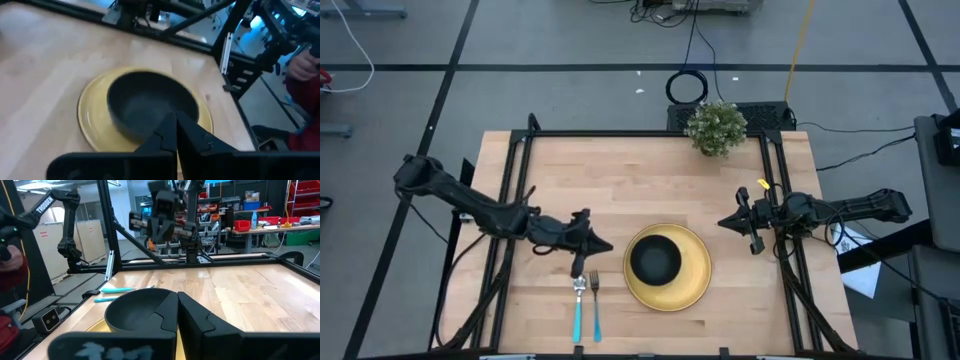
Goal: Set table place
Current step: Put the blue fork on the yellow plate to the right of the black bowl
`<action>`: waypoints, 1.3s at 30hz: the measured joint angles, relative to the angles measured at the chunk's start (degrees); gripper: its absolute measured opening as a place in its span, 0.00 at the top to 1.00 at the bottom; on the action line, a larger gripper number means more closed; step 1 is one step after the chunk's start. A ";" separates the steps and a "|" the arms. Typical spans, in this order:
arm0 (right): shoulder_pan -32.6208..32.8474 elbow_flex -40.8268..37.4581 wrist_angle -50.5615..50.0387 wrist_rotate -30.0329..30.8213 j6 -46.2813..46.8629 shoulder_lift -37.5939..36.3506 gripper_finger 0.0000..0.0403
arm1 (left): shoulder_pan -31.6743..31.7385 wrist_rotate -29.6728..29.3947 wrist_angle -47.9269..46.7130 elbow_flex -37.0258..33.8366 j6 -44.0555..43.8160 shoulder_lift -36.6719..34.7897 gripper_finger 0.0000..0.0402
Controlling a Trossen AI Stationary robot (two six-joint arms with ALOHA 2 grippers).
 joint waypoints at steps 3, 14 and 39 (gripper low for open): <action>0.01 0.00 0.01 0.00 0.00 0.00 1.00 | -0.45 -0.19 0.79 -2.66 -2.43 0.04 1.00; 0.02 0.00 -0.04 0.00 0.00 0.00 1.00 | -3.77 -0.60 8.36 -10.06 -9.51 2.83 1.00; 0.02 0.00 -0.06 0.01 -1.09 0.02 1.00 | -14.90 -8.30 17.44 -10.07 -9.78 14.60 1.00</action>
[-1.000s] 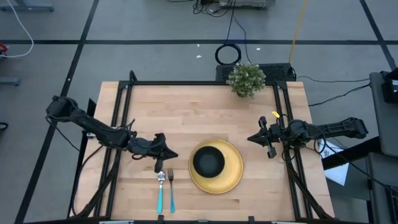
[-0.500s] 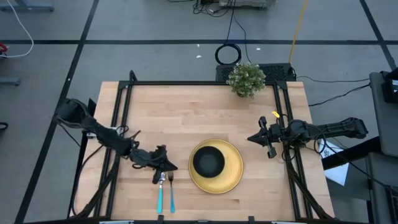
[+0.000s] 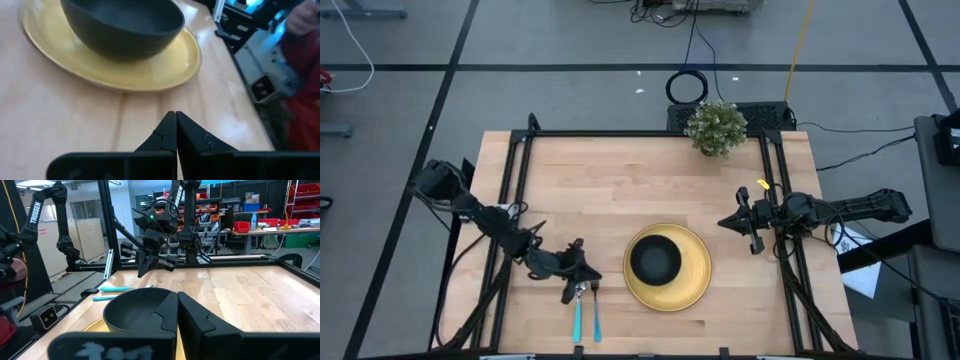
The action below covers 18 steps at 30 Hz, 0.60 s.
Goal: Set table place
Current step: Put the blue fork on the yellow plate to the right of the black bowl
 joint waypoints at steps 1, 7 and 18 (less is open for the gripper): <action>0.00 0.00 0.00 0.01 0.00 0.00 1.00 | -0.05 -0.56 0.05 0.00 1.56 0.00 1.00; 0.00 0.00 0.00 0.02 0.00 0.00 1.00 | -0.03 -2.19 0.09 0.00 7.24 -1.19 1.00; 0.00 0.00 0.00 0.02 0.13 0.00 1.00 | -5.38 -13.47 -8.87 0.02 25.44 -19.51 1.00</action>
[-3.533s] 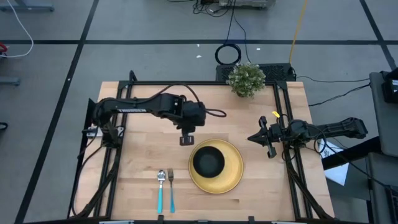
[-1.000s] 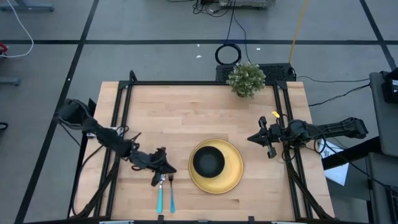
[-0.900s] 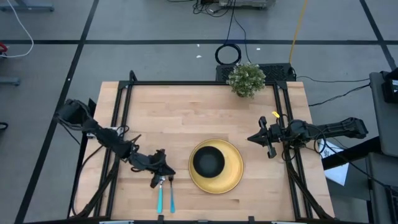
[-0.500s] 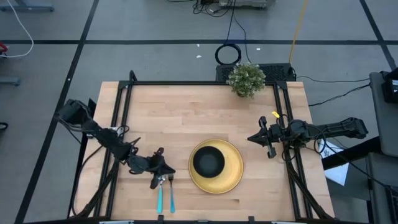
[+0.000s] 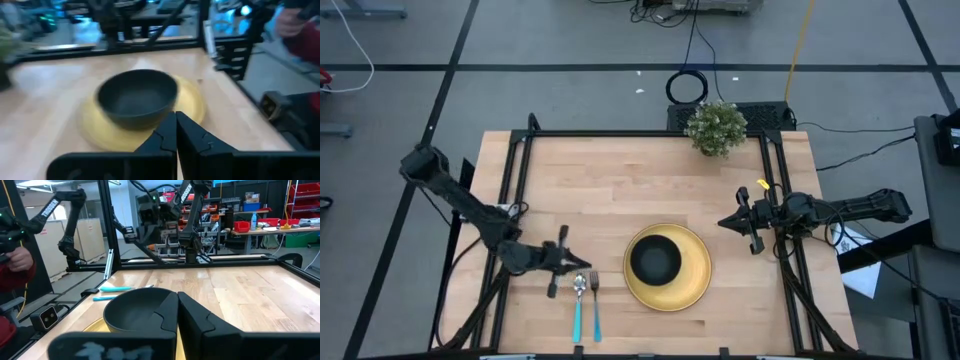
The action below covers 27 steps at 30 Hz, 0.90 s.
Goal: Set table place
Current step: Put the blue fork on the yellow plate to the right of the black bowl
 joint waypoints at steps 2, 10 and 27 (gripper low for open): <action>-0.01 0.00 0.01 0.00 0.03 0.00 1.00 | -1.19 -4.54 -5.16 0.00 -1.25 -3.92 1.00; 0.00 0.00 0.00 0.00 0.04 0.00 1.00 | -5.22 -11.12 0.59 -8.79 -6.35 -11.77 1.00; 0.00 0.00 0.13 0.00 0.06 0.00 1.00 | -5.54 -10.36 15.53 -18.18 -17.16 -9.78 1.00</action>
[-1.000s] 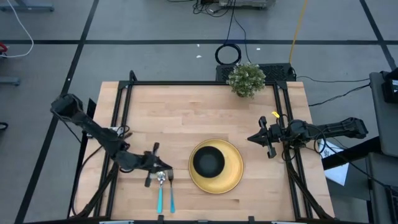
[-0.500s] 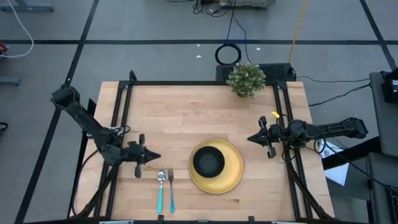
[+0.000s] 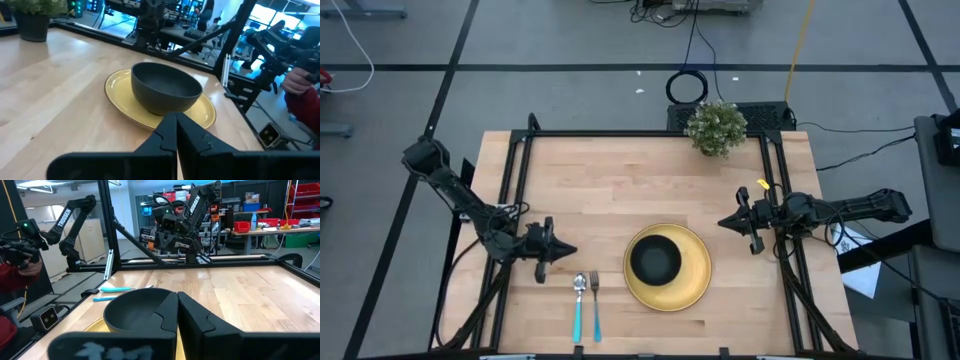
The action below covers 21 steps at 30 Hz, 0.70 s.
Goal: Set table place
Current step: Put the blue fork on the yellow plate to the right of the black bowl
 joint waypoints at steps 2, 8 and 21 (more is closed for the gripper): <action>-0.01 0.00 0.09 0.00 0.00 0.00 1.00 | 0.00 0.24 -0.20 0.01 0.03 0.00 1.00; 0.00 0.00 0.13 0.00 0.00 0.00 1.00 | 0.04 3.34 0.00 0.27 4.00 0.00 1.00; 0.00 0.00 0.81 0.00 -0.20 -0.01 1.00 | 8.48 -0.30 -10.62 6.78 32.70 -15.39 1.00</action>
